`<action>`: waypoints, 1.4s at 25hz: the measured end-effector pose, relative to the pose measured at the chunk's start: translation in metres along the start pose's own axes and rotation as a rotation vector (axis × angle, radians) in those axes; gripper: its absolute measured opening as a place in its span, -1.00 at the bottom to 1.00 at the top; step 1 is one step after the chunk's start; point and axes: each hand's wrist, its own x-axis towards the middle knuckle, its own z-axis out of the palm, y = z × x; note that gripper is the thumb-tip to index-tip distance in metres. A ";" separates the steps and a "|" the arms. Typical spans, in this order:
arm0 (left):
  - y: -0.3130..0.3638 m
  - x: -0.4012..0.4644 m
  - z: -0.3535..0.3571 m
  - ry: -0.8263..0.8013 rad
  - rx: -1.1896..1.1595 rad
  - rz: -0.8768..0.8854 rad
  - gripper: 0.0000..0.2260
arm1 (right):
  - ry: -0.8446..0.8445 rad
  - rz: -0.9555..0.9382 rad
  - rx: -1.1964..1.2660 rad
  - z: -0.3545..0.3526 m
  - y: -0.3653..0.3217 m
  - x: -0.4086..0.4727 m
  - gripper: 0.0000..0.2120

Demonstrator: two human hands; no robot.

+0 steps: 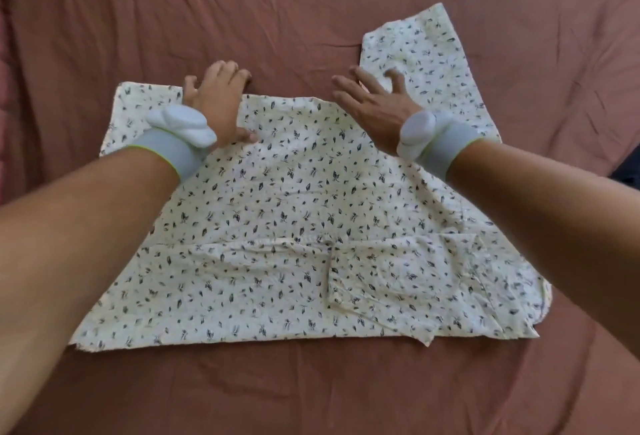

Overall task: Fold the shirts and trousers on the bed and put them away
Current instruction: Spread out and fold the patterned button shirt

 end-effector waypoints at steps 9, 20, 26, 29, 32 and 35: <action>-0.030 -0.014 -0.026 0.025 0.012 0.242 -0.75 | -0.061 0.206 -0.656 -0.035 0.019 -0.020 -0.84; -0.039 -0.162 -0.002 0.034 -0.080 0.470 -0.73 | -0.648 0.094 -0.416 -0.018 -0.064 -0.121 -0.76; -0.053 -0.232 0.058 0.059 -0.155 0.388 -0.57 | -0.764 0.127 -0.028 0.005 -0.098 -0.160 -0.83; -0.053 -0.250 0.079 0.044 -0.209 0.299 -0.51 | -0.791 0.095 0.055 0.015 -0.107 -0.166 -0.81; -0.047 -0.258 0.083 0.010 -0.237 0.253 -0.61 | -0.817 0.037 0.093 0.023 -0.110 -0.171 -0.89; -0.041 -0.256 0.068 -0.006 -0.306 0.278 -0.62 | -0.849 0.061 0.220 0.030 -0.112 -0.176 -0.70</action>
